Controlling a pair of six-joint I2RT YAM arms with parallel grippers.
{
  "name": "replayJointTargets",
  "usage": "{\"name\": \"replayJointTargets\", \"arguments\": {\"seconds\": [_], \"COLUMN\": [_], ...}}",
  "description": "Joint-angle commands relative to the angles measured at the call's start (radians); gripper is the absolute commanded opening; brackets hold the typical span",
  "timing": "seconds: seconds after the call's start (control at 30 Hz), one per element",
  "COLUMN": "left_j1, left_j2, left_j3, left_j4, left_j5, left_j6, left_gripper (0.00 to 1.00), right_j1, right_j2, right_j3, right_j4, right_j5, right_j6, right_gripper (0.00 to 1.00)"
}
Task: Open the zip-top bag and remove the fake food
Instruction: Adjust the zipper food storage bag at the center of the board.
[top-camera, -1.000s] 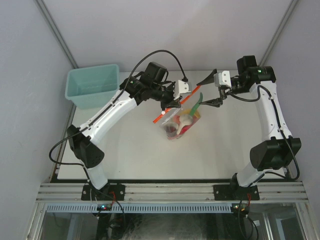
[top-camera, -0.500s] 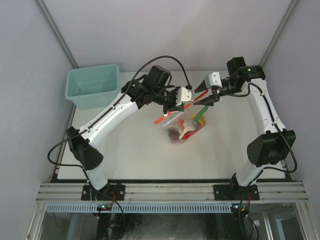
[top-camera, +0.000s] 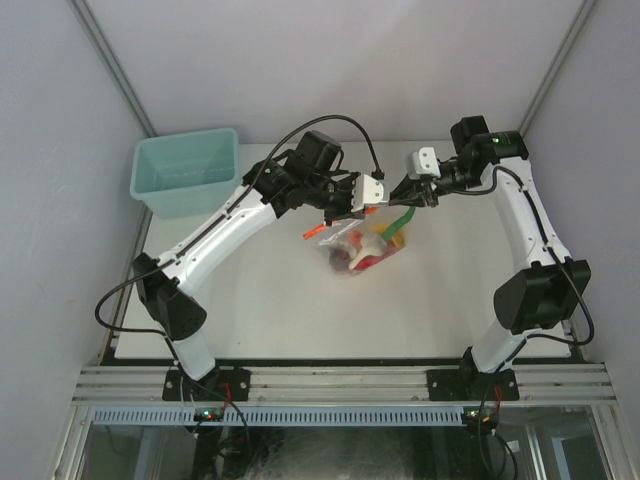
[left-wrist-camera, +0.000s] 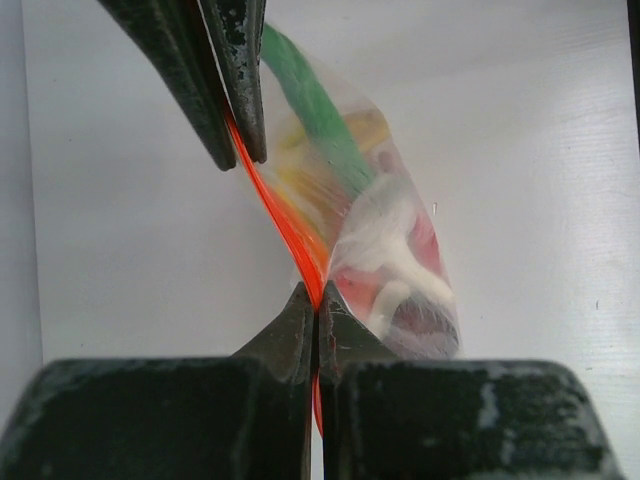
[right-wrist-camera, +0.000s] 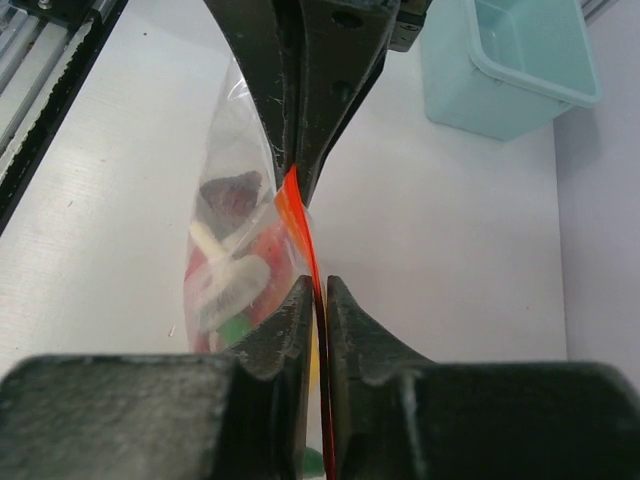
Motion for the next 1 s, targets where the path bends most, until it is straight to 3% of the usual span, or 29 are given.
{"name": "replayJointTargets", "arguments": {"seconds": [0.0, 0.13, 0.33, 0.43, 0.73, 0.97], "left_j1": [-0.007, -0.007, -0.005, 0.007, 0.214, 0.258], "left_j2": [-0.066, -0.067, -0.123, -0.192, -0.475, -0.538], "left_j3": [0.001, -0.003, -0.105, -0.224, -0.748, -0.924], "left_j4": [0.037, 0.049, 0.167, 0.298, 0.891, 0.965], "left_j5": [-0.005, -0.031, -0.079, -0.074, 0.151, 0.155], "left_j6": [0.025, 0.011, -0.036, -0.086, -0.434, -0.464], "left_gripper": [0.00, 0.03, 0.42, 0.54, 0.69, 0.72], "right_j1": [0.011, 0.009, -0.004, -0.008, -0.031, -0.050], "right_j2": [-0.011, -0.016, -0.022, -0.025, -0.053, -0.066], "right_j3": [-0.001, -0.002, -0.030, -0.055, -0.130, -0.153], "right_j4": [-0.013, 0.016, 0.061, 0.062, 0.038, 0.029], "right_j5": [-0.002, -0.004, -0.021, -0.023, -0.009, -0.005], "right_j6": [-0.008, 0.034, 0.098, 0.100, 0.065, 0.054], "right_gripper": [0.00, 0.00, 0.00, 0.00, 0.00, 0.00]}}
